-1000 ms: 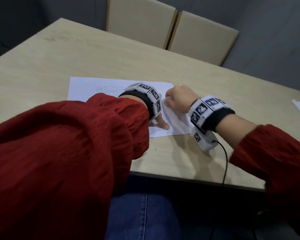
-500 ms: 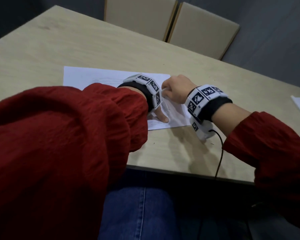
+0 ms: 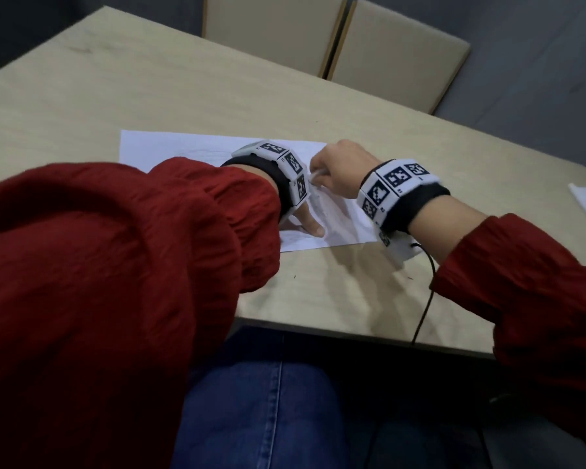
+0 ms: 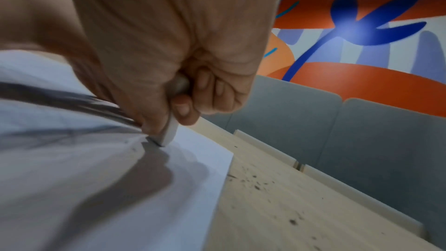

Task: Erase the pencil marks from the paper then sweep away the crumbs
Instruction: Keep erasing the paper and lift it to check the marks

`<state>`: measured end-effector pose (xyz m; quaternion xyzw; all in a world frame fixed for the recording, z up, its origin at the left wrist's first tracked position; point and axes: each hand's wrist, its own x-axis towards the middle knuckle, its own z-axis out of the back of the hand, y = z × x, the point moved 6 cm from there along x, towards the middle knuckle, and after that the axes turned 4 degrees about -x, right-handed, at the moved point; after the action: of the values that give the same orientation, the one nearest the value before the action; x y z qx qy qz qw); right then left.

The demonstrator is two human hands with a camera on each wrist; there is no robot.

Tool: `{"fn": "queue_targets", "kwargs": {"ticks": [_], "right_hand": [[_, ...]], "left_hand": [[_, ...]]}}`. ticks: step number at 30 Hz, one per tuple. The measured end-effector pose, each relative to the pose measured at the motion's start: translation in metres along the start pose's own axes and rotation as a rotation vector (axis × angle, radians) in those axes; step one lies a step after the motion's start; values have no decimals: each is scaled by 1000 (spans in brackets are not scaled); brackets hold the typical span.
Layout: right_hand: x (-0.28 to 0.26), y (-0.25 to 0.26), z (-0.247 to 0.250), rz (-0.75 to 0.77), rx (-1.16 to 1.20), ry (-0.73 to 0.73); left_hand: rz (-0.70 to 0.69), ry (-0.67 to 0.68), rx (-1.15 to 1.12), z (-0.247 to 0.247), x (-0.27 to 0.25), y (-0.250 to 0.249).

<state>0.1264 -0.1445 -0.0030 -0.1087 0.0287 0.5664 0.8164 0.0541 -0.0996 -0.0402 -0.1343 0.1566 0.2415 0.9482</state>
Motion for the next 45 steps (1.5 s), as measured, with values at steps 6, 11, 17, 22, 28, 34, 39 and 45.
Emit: {"fn": "queue_targets", "kwargs": {"ticks": [6,11,17,22,28,34,39,45], "right_hand": [[-47,2,-10,106,-59,111],[5,0,15,13,-20,-55],[18,4,9,9,17,-25],[-7,10,4,83,-36,48],[9,-3,13,68,-17,36],[12,-4,-3,78,38,6],[-17,-5,-9,157,-56,80],[21,4,12,63,-69,-71]], "left_hand": [[-5,28,-3,2,-4,-4],[10,16,-32,3,-5,-1],[-4,34,11,2,-5,-2],[4,21,-5,5,-5,-1],[52,19,31,0,-3,6],[20,5,48,1,-4,1],[47,-25,36,-2,0,5],[47,-15,19,0,-2,6]]}}
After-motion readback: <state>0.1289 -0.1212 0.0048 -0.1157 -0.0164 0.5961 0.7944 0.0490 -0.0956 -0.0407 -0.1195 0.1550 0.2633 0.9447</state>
